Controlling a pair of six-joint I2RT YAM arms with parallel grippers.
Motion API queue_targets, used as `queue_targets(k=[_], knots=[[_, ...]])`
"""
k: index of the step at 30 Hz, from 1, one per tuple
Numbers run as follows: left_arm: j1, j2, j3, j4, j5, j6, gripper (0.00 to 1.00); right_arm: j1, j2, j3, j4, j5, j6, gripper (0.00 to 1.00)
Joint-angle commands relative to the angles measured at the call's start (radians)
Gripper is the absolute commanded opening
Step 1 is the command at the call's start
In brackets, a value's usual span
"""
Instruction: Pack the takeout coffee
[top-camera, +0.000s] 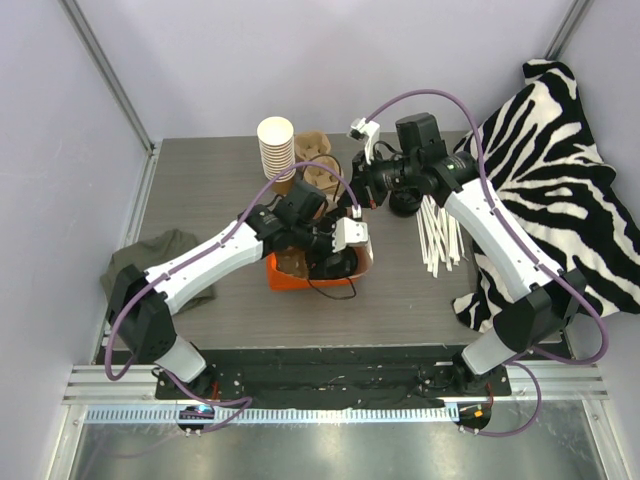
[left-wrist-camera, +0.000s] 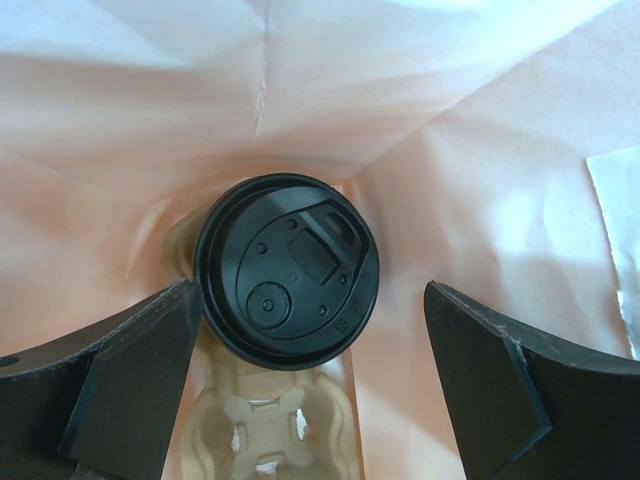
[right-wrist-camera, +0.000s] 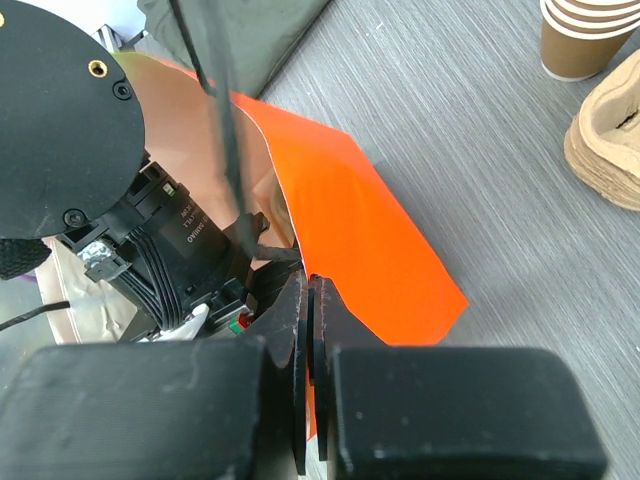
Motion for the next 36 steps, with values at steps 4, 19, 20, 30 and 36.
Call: queue_targets(k=[4, 19, 20, 30, 36], knots=[[0.058, -0.066, 0.056, 0.138, 0.001, 0.027, 0.94, -0.027, 0.044, -0.018, -0.214, 0.146, -0.035, 0.01], [0.058, -0.069, 0.037, 0.076, 0.004, 0.095, 0.92, -0.046, 0.070, 0.010, -0.216, 0.103, -0.013, 0.01], [0.056, -0.067, 0.037, 0.072, 0.004, 0.096, 0.92, -0.047, 0.070, 0.011, -0.216, 0.090, -0.012, 0.01], [0.058, -0.043, 0.039, 0.024, 0.008, 0.136, 0.90, -0.046, 0.085, 0.037, -0.244, 0.063, -0.026, 0.01], [0.058, -0.038, 0.039, 0.009, 0.009, 0.172, 0.88, -0.047, 0.107, 0.059, -0.254, 0.055, -0.025, 0.01]])
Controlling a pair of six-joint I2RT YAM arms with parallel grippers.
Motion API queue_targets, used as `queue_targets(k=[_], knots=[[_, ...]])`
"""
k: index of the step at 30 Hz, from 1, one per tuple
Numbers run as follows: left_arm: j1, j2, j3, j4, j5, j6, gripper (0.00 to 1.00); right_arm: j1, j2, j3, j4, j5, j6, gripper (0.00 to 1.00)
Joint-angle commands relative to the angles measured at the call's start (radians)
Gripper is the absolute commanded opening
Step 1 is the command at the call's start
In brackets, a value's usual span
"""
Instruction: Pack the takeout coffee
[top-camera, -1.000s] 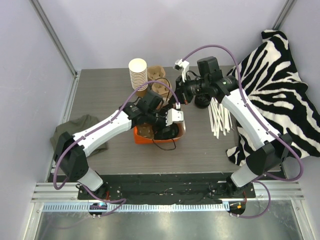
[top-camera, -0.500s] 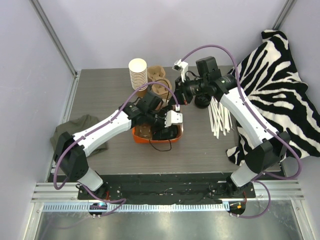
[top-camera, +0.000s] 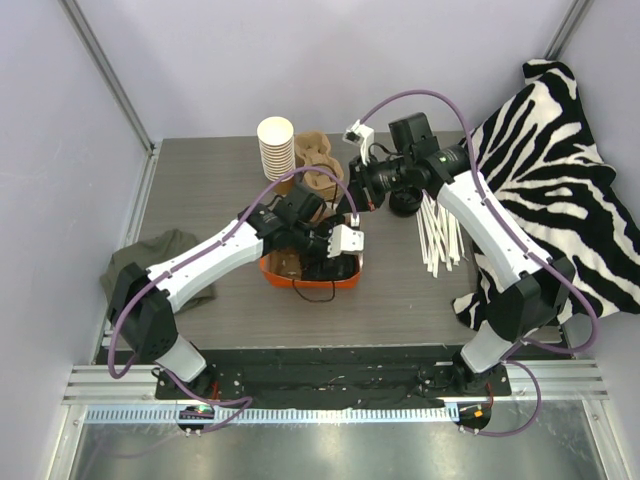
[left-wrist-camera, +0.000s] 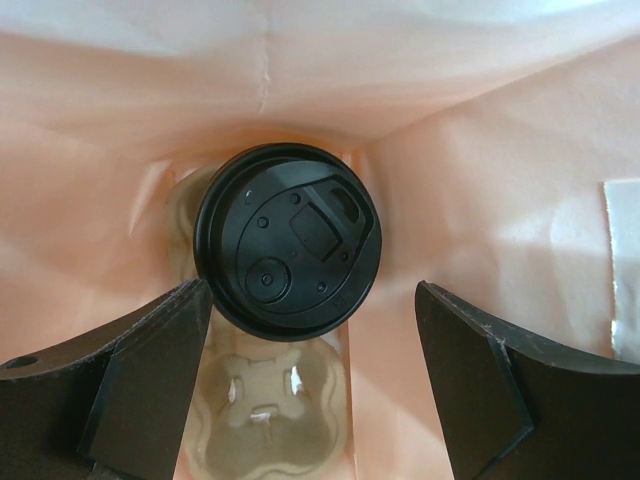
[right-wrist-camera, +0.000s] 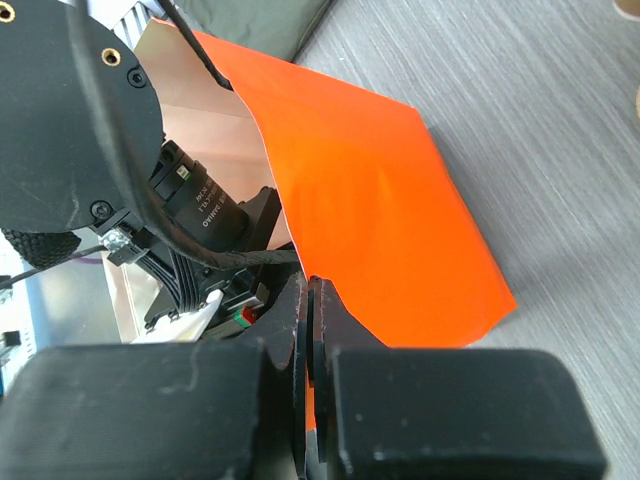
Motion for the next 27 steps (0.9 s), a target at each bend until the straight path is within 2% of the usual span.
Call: queue_targets(k=[1, 9, 14, 16, 21, 27], knots=[[0.043, -0.048, 0.047, 0.077, -0.003, 0.041, 0.88, -0.041, 0.047, 0.023, -0.170, 0.110, -0.045, 0.03], [0.046, -0.026, 0.070, 0.077, -0.004, 0.038, 0.88, -0.043, 0.069, 0.054, -0.190, 0.102, -0.055, 0.23], [0.049, -0.016, 0.080, 0.077, -0.003, 0.039, 0.88, -0.041, 0.079, 0.067, -0.196, 0.103, -0.065, 0.29], [0.049, -0.014, 0.081, 0.074, -0.001, 0.041, 0.88, -0.041, 0.082, 0.080, -0.196, 0.102, -0.065, 0.36], [0.049, -0.010, 0.084, 0.065, 0.002, 0.050, 0.88, -0.041, 0.098, 0.115, -0.203, 0.090, -0.058, 0.43], [0.052, -0.002, 0.093, 0.061, -0.001, 0.050, 0.88, -0.041, 0.104, 0.135, -0.215, 0.065, -0.063, 0.47]])
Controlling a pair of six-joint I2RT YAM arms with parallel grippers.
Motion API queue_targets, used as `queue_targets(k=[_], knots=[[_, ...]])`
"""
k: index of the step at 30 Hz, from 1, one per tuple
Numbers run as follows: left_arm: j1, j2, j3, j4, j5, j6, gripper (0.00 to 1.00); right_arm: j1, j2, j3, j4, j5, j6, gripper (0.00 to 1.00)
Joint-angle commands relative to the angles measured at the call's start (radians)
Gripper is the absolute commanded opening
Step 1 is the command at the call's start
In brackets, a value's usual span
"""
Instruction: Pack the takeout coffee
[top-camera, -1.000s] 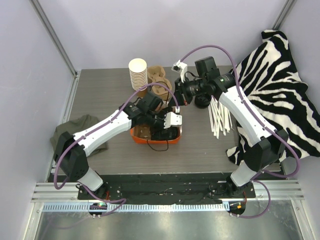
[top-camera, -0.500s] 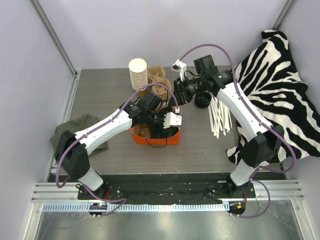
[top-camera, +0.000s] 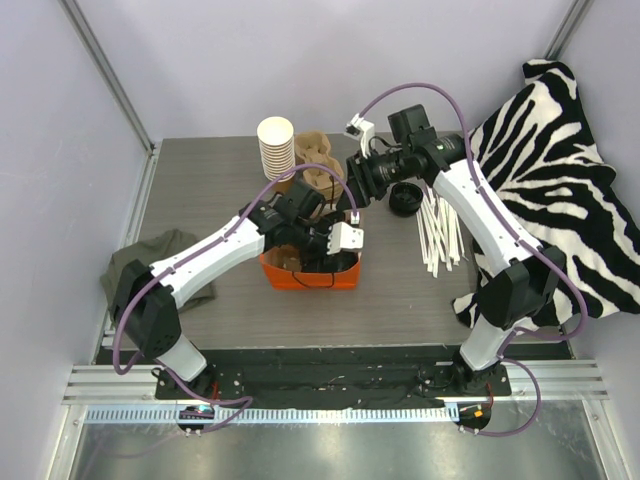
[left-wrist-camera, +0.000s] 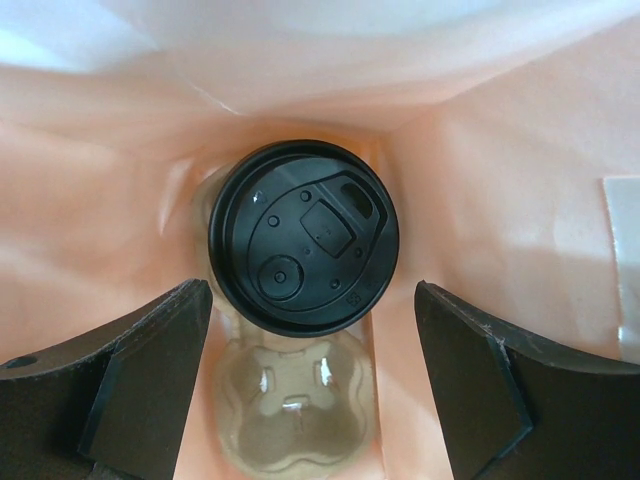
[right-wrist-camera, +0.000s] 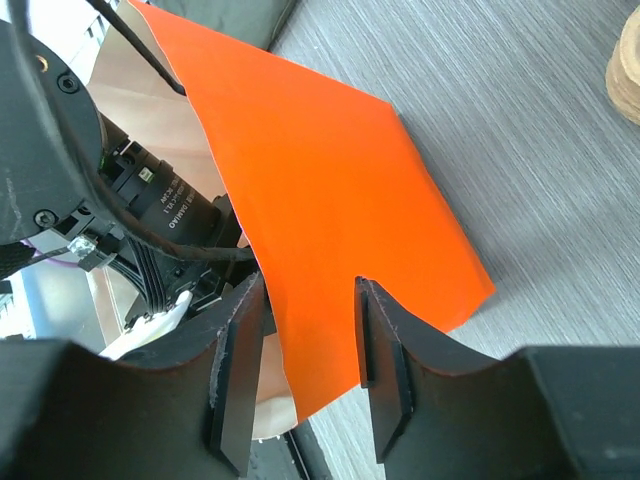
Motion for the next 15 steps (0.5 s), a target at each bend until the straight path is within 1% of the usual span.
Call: queue_targets(k=[1, 10, 12, 15], knots=[[0.036, -0.027, 0.074, 0.064, -0.001, -0.001, 0.88, -0.018, 0.012, 0.021, -0.119, 0.046, -0.046, 0.47], [0.045, -0.011, 0.097, 0.045, 0.014, 0.004, 0.88, -0.017, 0.021, 0.045, -0.124, 0.028, -0.052, 0.49], [0.045, -0.012, 0.096, 0.041, 0.017, 0.012, 0.88, -0.017, 0.026, 0.066, -0.125, 0.016, -0.049, 0.52], [0.045, -0.017, 0.094, 0.038, 0.019, 0.021, 0.88, -0.014, 0.036, 0.083, -0.128, 0.010, -0.051, 0.54]])
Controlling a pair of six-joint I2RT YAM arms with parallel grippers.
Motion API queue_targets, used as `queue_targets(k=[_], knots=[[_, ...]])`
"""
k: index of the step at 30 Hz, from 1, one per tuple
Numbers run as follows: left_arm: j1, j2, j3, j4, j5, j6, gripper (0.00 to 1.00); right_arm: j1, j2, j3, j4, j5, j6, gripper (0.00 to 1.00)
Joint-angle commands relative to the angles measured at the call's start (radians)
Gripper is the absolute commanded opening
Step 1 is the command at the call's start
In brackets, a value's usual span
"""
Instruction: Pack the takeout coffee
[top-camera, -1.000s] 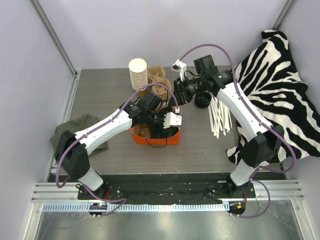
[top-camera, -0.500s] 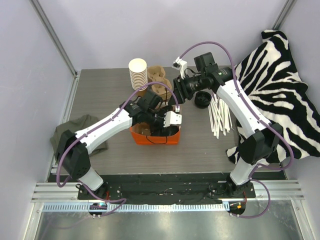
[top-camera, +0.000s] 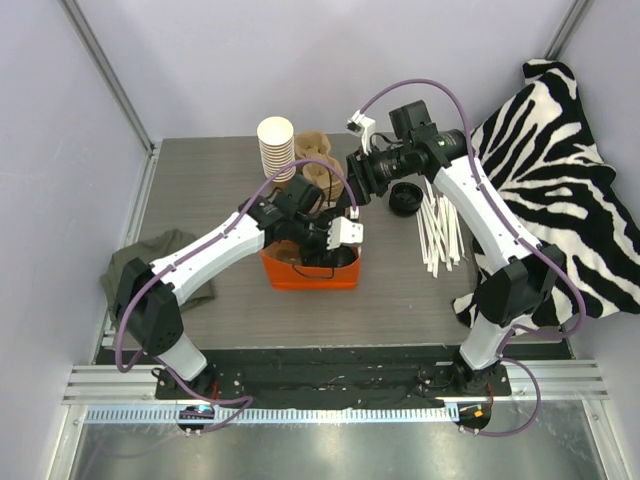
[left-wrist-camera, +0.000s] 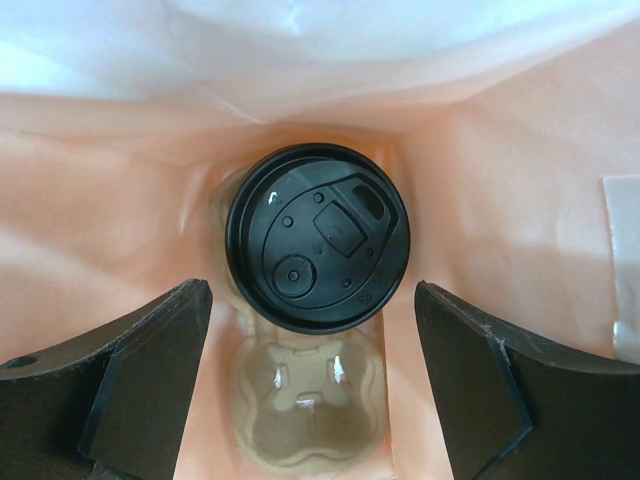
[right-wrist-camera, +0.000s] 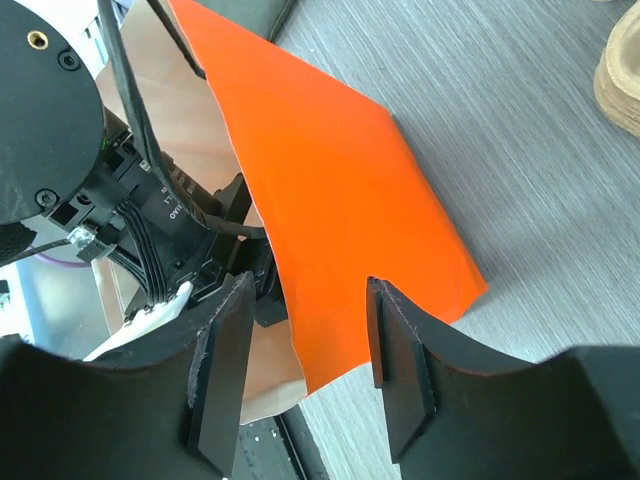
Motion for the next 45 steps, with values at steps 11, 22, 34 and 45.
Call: queue_targets(k=[11, 22, 34, 45], knots=[[0.032, -0.046, 0.068, 0.054, -0.008, 0.009, 0.89, -0.001, 0.048, 0.125, -0.117, -0.015, -0.008, 0.70], [0.045, -0.049, 0.106, 0.054, -0.017, -0.021, 0.89, -0.022, 0.036, 0.154, -0.129, -0.048, -0.012, 0.71], [0.071, -0.023, 0.123, 0.043, -0.001, -0.018, 0.89, -0.071, 0.027, 0.230, -0.163, -0.087, -0.029, 0.73], [0.087, -0.023, 0.210, 0.014, 0.026, -0.054, 0.89, -0.103, 0.050, 0.294, -0.188, -0.073, -0.027, 0.76]])
